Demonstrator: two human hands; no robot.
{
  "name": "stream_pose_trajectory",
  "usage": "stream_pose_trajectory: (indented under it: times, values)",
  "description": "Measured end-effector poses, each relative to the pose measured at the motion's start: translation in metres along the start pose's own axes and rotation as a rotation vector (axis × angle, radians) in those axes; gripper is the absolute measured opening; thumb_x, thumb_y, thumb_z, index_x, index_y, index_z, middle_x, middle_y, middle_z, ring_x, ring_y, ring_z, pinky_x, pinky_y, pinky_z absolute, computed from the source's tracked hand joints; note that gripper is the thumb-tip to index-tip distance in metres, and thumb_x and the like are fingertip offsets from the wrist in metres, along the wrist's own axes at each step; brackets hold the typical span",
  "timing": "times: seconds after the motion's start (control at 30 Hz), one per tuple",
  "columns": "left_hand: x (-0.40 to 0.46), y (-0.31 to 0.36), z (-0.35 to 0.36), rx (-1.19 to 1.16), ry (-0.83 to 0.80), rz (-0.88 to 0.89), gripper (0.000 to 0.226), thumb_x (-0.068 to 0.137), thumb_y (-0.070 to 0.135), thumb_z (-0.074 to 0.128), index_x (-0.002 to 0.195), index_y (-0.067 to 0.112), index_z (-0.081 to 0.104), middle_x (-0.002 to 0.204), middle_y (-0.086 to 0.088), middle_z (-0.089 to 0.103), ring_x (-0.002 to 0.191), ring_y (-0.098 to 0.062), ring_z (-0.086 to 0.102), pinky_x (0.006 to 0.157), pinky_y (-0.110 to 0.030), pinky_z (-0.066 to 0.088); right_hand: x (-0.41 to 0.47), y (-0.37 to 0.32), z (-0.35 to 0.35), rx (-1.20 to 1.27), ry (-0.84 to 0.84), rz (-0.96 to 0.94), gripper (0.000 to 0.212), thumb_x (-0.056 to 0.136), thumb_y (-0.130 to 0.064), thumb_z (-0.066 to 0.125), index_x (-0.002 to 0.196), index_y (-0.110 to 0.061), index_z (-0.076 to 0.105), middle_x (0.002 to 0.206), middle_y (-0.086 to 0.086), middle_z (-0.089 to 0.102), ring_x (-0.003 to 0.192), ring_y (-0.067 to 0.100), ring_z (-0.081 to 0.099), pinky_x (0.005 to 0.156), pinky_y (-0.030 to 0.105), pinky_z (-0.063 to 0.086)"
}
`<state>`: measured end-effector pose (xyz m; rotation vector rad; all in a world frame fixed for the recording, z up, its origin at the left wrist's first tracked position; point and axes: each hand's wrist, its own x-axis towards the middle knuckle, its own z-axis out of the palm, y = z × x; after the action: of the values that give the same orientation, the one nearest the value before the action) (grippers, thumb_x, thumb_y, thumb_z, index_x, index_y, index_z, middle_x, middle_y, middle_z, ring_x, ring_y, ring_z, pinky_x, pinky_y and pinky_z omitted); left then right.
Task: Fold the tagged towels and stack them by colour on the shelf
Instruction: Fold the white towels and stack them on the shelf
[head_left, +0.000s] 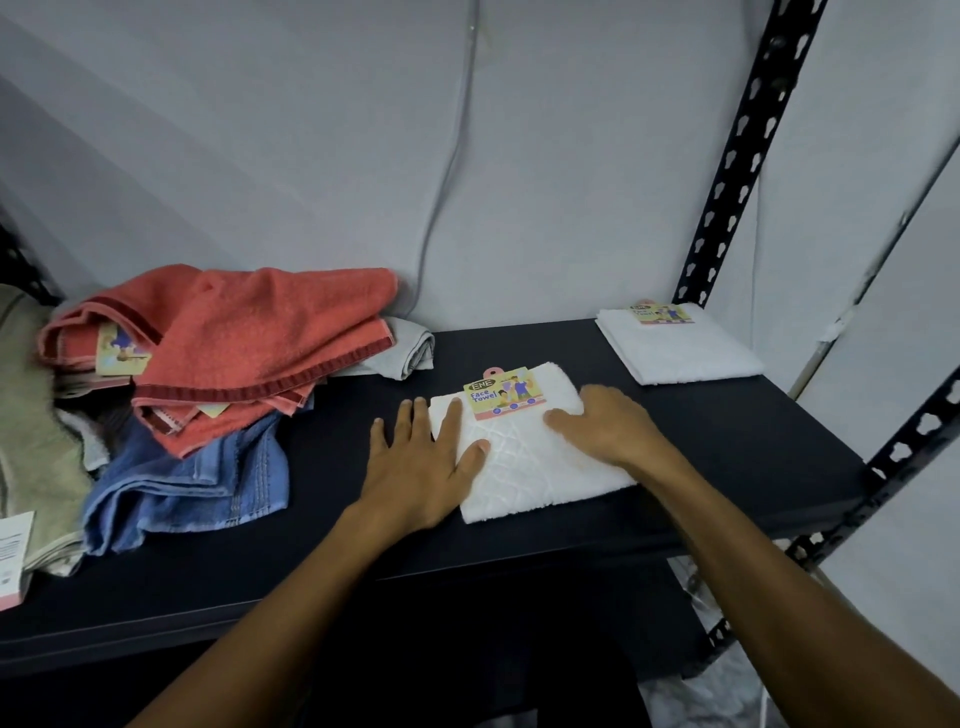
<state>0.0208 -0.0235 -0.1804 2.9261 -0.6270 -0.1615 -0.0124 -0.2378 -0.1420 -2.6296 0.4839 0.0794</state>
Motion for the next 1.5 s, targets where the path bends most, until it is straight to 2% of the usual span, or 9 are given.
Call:
stream_pose_trajectory:
  times: [0.1, 0.27, 0.33, 0.47, 0.7, 0.9, 1.27, 1.4, 1.5]
  values:
    - [0.000, 0.001, -0.001, -0.010, -0.008, -0.002, 0.070, 0.098, 0.063, 0.009, 0.156, 0.027, -0.007, 0.164, -0.015, -0.006, 0.151, -0.026, -0.013, 0.119, -0.052, -0.008, 0.002, -0.004, -0.014, 0.272, -0.078, 0.003, 0.047, 0.092, -0.046, 0.056, 0.125, -0.014, 0.045, 0.112, -0.002, 0.055, 0.097, 0.016, 0.056, 0.066, 0.028, 0.041]
    - [0.001, 0.001, -0.001, -0.021, -0.012, -0.003, 0.071, 0.097, 0.064, 0.010, 0.156, 0.028, -0.007, 0.164, -0.015, -0.006, 0.151, -0.026, -0.013, 0.119, -0.053, -0.008, 0.003, 0.005, -0.023, 0.619, -0.194, -0.162, 0.077, 0.088, -0.017, 0.069, 0.146, -0.045, 0.026, 0.120, -0.005, 0.052, 0.106, 0.014, 0.058, 0.082, 0.029, 0.050]
    - [0.001, 0.001, -0.001, -0.023, -0.009, 0.002, 0.071, 0.098, 0.064, 0.011, 0.156, 0.028, -0.006, 0.164, -0.015, -0.006, 0.151, -0.026, -0.012, 0.119, -0.053, -0.008, 0.006, 0.012, -0.019, 0.676, -0.253, -0.234, 0.068, 0.086, -0.009, 0.070, 0.140, -0.042, 0.045, 0.129, -0.003, 0.055, 0.114, 0.017, 0.058, 0.091, 0.033, 0.053]
    - [0.002, 0.002, -0.002, -0.034, -0.007, 0.002, 0.070, 0.097, 0.064, 0.012, 0.156, 0.030, -0.005, 0.164, -0.016, -0.004, 0.151, -0.027, -0.012, 0.119, -0.054, -0.008, 0.009, 0.023, -0.011, 0.689, -0.258, -0.251, 0.037, 0.084, -0.004, 0.071, 0.114, -0.026, 0.070, 0.122, -0.003, 0.065, 0.107, 0.013, 0.064, 0.083, 0.024, 0.052]
    - [0.023, 0.008, -0.007, -0.095, -0.003, 0.038, 0.069, 0.097, 0.065, 0.013, 0.156, 0.033, 0.002, 0.163, -0.016, 0.003, 0.151, -0.028, -0.008, 0.119, -0.052, -0.005, 0.014, 0.035, -0.032, 0.638, -0.150, -0.258, 0.041, 0.085, -0.005, 0.070, 0.117, -0.032, 0.068, 0.122, -0.009, 0.061, 0.105, 0.010, 0.060, 0.086, 0.025, 0.051]
    - [0.077, 0.038, -0.009, -0.077, -0.025, 0.142, 0.066, 0.099, 0.061, 0.022, 0.156, 0.031, 0.008, 0.164, -0.016, 0.005, 0.152, -0.028, -0.004, 0.120, -0.055, -0.001, 0.032, 0.057, -0.092, 0.447, 0.020, -0.288, 0.045, 0.086, -0.005, 0.068, 0.122, -0.032, 0.065, 0.113, -0.019, 0.053, 0.097, -0.002, 0.054, 0.071, 0.007, 0.042]
    - [0.165, 0.091, -0.011, -0.021, -0.040, 0.100, 0.068, 0.098, 0.064, 0.020, 0.156, 0.029, 0.012, 0.164, -0.016, -0.002, 0.151, -0.030, -0.008, 0.117, -0.063, -0.004, 0.113, 0.113, -0.155, 0.479, 0.047, -0.196, 0.046, 0.089, 0.003, 0.059, 0.127, -0.024, 0.063, 0.134, 0.001, 0.056, 0.098, 0.007, 0.061, 0.070, 0.012, 0.048]
    - [0.169, 0.090, -0.003, -0.009, 0.009, 0.090, 0.068, 0.097, 0.065, 0.017, 0.156, 0.031, 0.012, 0.164, -0.014, 0.000, 0.151, -0.027, -0.007, 0.117, -0.061, -0.003, 0.136, 0.143, -0.144, 0.404, 0.078, -0.087, 0.048, 0.084, 0.007, 0.058, 0.123, -0.021, 0.064, 0.141, 0.006, 0.049, 0.114, 0.016, 0.050, 0.089, 0.023, 0.040]
    - [0.170, 0.088, -0.001, -0.014, 0.024, 0.100, 0.067, 0.097, 0.064, 0.018, 0.156, 0.032, 0.013, 0.164, -0.013, 0.002, 0.152, -0.026, -0.006, 0.118, -0.060, -0.002, 0.144, 0.155, -0.136, 0.406, 0.133, -0.035, 0.047, 0.083, 0.008, 0.058, 0.122, -0.016, 0.066, 0.135, 0.008, 0.053, 0.109, 0.017, 0.050, 0.089, 0.024, 0.036]
